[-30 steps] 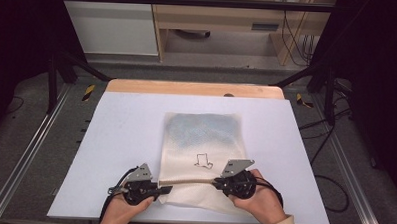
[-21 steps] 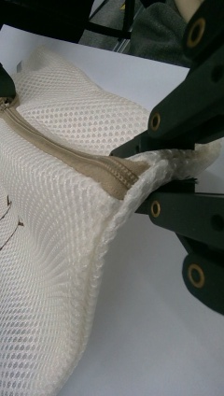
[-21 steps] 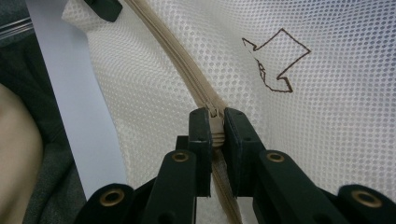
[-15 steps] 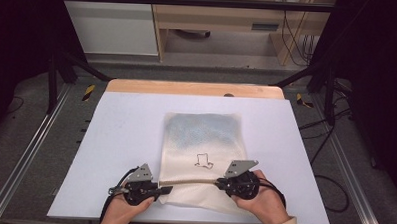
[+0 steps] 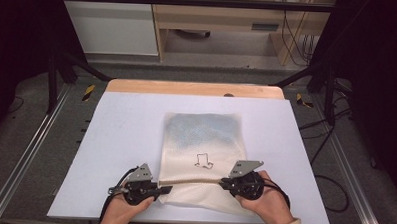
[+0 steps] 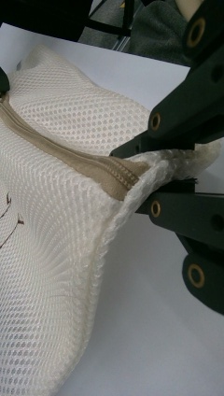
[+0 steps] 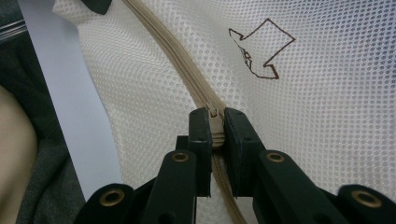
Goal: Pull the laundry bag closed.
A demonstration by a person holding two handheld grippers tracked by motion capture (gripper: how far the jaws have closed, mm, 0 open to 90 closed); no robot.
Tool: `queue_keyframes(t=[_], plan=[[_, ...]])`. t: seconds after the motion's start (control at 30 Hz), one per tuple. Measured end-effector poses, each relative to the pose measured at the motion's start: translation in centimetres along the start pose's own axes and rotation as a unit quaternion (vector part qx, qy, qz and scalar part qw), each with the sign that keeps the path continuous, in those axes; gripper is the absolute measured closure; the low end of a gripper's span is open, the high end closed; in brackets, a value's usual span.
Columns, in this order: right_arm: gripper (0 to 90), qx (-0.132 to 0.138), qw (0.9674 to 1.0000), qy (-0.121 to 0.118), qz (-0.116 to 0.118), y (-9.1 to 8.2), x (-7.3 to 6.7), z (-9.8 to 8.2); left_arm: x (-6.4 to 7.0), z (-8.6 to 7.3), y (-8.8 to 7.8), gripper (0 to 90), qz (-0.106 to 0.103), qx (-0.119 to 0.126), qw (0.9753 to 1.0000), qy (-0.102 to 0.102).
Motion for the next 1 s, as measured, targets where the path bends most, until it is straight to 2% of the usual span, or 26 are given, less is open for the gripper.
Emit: queue_keyframes(t=[1.0], plan=[[82.1, 0.000, 0.9998, 0.014, -0.012, -0.9, 0.5, -1.2, -0.1, 0.0, -0.1, 83.6, 0.002, 0.000, 1.0000, 0.000]])
Point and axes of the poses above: each handheld gripper's, and its own axes: y roughly forward along the jaws, z roughly out of its top, x roughly to its right, the point moved 6 cm from there along y, roughly forward along the jaws, and after that the axes turned 14 degrees about -y, right-handed, at the moved point
